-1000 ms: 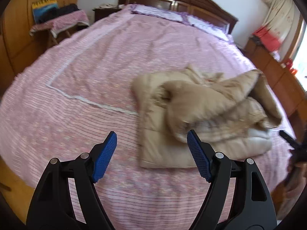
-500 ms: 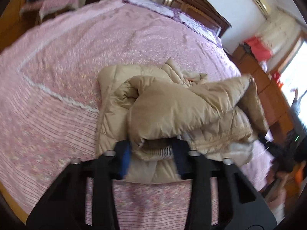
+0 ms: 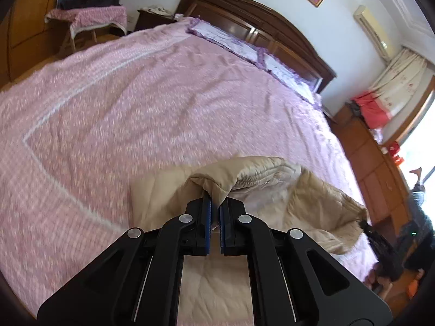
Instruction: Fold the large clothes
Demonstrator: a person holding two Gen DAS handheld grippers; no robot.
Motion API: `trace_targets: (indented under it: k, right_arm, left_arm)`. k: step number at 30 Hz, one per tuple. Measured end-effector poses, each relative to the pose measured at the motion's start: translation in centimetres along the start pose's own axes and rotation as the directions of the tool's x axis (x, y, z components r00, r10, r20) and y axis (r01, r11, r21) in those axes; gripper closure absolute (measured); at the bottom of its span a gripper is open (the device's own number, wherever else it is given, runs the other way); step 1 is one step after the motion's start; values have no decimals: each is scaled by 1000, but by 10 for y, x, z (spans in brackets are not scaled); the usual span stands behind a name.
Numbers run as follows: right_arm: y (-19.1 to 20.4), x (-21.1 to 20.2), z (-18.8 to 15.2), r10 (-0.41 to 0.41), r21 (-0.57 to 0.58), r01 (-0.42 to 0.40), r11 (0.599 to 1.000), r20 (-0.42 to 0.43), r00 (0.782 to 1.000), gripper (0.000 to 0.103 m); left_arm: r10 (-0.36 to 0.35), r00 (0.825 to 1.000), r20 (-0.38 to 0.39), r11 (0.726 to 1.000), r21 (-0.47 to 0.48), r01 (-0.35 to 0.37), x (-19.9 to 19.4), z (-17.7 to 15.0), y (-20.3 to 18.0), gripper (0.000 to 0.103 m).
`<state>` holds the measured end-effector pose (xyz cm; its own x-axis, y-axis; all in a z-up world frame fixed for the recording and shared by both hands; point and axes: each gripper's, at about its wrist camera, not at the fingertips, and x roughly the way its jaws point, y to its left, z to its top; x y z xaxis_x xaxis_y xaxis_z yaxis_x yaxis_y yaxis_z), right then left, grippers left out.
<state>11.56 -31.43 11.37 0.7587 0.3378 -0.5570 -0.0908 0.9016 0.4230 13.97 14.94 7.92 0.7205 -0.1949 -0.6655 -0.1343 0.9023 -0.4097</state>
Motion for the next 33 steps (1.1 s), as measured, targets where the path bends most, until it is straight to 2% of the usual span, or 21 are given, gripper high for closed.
trace_targets:
  k: [3, 10, 15, 17, 20, 21, 22, 23, 24, 25, 27, 33]
  right_arm:
    - [-2, 23, 12, -58, -3, 58, 998, 2, 998, 97]
    - [-15, 77, 14, -136, -8, 136, 991, -71, 988, 98]
    - [-17, 105, 9, -180, -14, 180, 984, -111, 977, 97]
    - [-14, 108, 11, -196, -21, 194, 981, -111, 974, 96]
    - [-11, 102, 13, -198, -44, 195, 980, -101, 975, 91]
    - [-10, 99, 14, -195, -49, 191, 980, -96, 976, 87]
    - [-10, 94, 15, -191, -51, 187, 981, -88, 978, 81]
    - [-11, 90, 16, -189, -50, 185, 981, -80, 979, 76]
    - [-12, 84, 17, -187, -48, 184, 982, -63, 980, 61]
    - [-13, 78, 17, -173, -47, 170, 984, -49, 984, 51]
    - [-16, 69, 18, -146, -47, 144, 988, -43, 988, 49]
    - [-29, 58, 14, -135, -50, 132, 990, -59, 989, 43]
  left_arm:
    - [66, 998, -9, 998, 16, -66, 28, 17, -1, 99]
    - [137, 987, -80, 991, 3, -137, 91, 26, 13, 97]
    - [138, 987, -78, 989, -50, -142, 100, 28, 20, 91]
    - [138, 988, -72, 989, -37, -141, 96, 30, 18, 84]
    - [134, 989, -57, 991, -2, -134, 84, 32, 13, 59]
    - [141, 989, -46, 990, 9, -141, 80, 33, 12, 42]
    - [145, 989, -27, 989, 23, -144, 73, 34, 9, 34]
    - [132, 991, -12, 991, 39, -131, 66, 35, 7, 33]
    - [124, 992, -7, 991, 49, -123, 63, 35, 6, 33]
    - [118, 993, -8, 991, 62, -118, 60, 34, 5, 32]
    - [116, 993, -13, 991, 76, -115, 58, 33, 5, 32]
    - [128, 990, -55, 986, 110, -121, 73, 24, 13, 32]
